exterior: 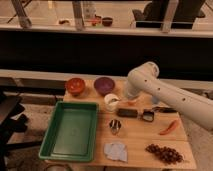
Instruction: Place fork in plastic cup
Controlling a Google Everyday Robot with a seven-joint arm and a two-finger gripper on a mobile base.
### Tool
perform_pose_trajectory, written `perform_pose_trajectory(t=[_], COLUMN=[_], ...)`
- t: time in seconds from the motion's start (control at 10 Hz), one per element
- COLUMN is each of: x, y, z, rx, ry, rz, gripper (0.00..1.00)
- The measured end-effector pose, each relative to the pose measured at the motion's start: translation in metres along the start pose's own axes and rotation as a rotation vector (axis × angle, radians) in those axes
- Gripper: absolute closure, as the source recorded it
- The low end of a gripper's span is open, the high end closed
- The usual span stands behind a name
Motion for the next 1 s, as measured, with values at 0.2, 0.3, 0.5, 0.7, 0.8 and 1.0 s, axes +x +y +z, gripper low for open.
perform_pose_trajectory(t=[0.2,0.3,0.5,0.7,0.8,1.0], x=[0.005,0.011,0.034,0.051,0.066,0.086], y=[-0.008,-0.013,-0.030,-0.041,-0.043,-0.048], z=[0.007,0.009,0.018,0.025,0.026,0.029], rx=[-0.002,-0.002,-0.005,-0.002,0.002,0.004], ry=[0.015,0.023,0.047,0.061,0.072,0.091], rz=[0.009,0.015,0.027,0.039,0.057,0.088], gripper=[1.00,1.00,1.00,1.00,1.00,1.00])
